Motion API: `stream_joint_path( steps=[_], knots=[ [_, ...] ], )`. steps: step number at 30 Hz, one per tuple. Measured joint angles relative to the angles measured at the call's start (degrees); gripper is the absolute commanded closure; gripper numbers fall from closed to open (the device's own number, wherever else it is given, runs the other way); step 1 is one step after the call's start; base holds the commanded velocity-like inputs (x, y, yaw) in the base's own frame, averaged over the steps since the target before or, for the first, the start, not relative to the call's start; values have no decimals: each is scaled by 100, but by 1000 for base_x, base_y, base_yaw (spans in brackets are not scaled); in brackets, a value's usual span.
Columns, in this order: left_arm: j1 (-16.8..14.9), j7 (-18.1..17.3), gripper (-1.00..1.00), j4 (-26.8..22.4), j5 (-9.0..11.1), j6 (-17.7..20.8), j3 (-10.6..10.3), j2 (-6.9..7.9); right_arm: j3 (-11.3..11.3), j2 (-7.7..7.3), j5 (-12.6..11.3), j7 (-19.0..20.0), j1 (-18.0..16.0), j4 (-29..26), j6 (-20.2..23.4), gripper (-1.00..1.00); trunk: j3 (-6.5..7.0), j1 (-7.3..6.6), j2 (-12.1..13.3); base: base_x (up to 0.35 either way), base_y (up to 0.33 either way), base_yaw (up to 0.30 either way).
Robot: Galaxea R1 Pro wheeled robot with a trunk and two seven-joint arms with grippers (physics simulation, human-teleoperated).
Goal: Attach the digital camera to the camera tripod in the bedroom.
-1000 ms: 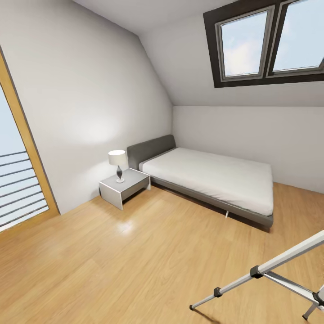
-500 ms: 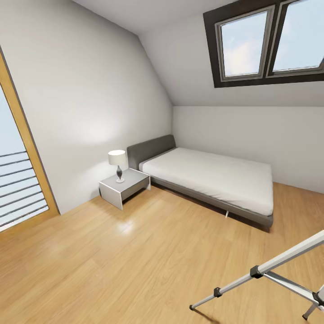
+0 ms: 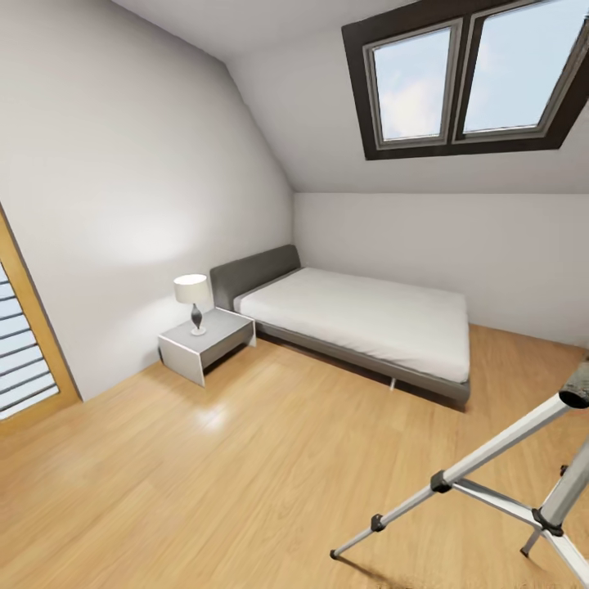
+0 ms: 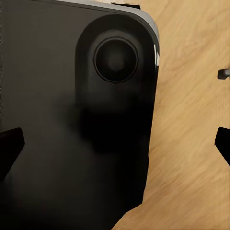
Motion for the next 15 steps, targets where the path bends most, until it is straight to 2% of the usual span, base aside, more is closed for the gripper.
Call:
stream_joint_path(
  steps=[15],
  knots=[
    [0,0,-100,0,0,0,0,0,0,-7,5,-2,0,0,0,-100,0,0,0,0,0,-238]
  ],
)
